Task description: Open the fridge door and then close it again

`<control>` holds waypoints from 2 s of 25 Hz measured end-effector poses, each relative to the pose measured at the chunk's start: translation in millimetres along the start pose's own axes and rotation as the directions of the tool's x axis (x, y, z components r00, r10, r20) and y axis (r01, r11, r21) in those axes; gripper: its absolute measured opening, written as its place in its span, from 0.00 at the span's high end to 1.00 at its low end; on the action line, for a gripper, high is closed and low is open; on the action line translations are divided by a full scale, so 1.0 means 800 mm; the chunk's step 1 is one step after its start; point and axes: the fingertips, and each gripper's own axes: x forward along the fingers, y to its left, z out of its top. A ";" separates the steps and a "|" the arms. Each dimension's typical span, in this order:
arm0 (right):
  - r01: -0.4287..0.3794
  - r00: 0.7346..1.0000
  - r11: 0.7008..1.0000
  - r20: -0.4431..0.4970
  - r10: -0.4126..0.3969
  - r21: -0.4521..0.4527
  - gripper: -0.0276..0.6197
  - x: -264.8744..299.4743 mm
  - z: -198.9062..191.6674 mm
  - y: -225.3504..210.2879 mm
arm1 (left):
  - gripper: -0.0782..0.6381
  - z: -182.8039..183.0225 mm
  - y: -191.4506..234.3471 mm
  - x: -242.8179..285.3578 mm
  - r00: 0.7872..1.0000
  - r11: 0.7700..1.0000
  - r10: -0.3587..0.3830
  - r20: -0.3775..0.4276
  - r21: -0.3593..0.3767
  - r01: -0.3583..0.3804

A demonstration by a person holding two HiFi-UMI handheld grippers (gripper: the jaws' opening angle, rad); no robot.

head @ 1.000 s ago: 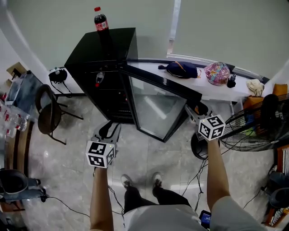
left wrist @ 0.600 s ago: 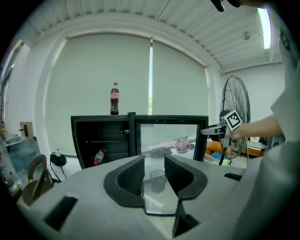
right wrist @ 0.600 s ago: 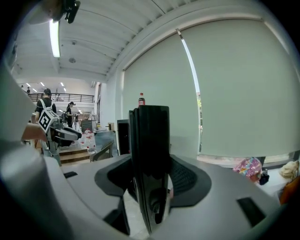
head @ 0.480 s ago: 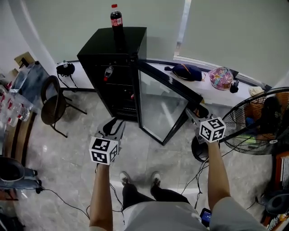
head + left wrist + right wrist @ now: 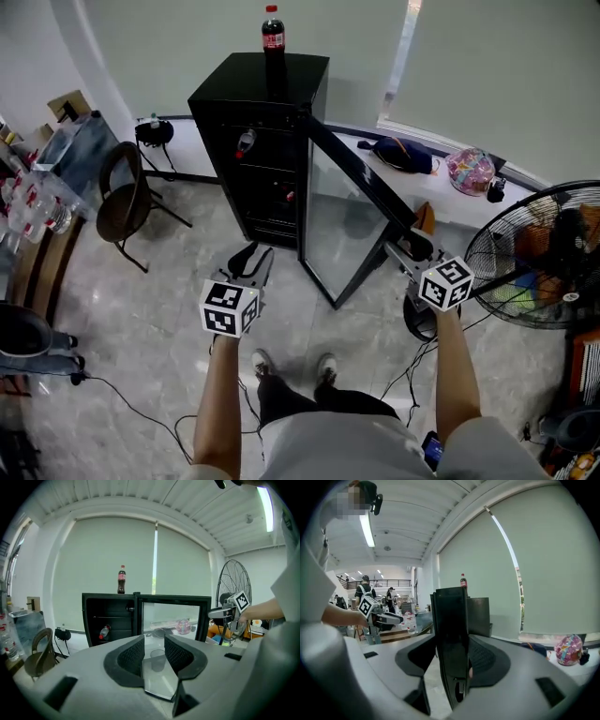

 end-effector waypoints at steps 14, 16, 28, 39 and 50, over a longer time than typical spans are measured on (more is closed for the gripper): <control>-0.263 0.965 0.964 -0.018 0.263 0.032 0.68 0.025 -0.002 0.119 | 0.71 -0.034 -0.027 -0.054 1.000 1.000 -0.019 -0.001 0.007 0.019; -0.292 0.956 0.956 -0.027 0.292 0.027 0.72 0.031 -0.002 0.138 | 0.71 -0.037 -0.033 -0.061 0.999 0.999 -0.033 -0.003 0.012 0.033; -0.483 0.873 0.875 -0.094 0.478 -0.038 0.75 0.110 0.011 0.265 | 0.65 -0.051 -0.028 -0.079 0.990 0.989 -0.142 0.001 0.031 0.141; -0.556 0.823 0.827 -0.198 0.532 -0.088 0.68 0.214 0.038 0.357 | 0.51 -0.063 0.054 -0.054 0.966 0.969 -0.241 -0.095 0.039 0.246; -0.399 0.917 0.895 -0.114 0.383 -0.199 0.67 0.303 0.136 0.352 | 0.53 -0.045 0.179 -0.023 0.964 0.966 -0.260 -0.053 -0.014 0.260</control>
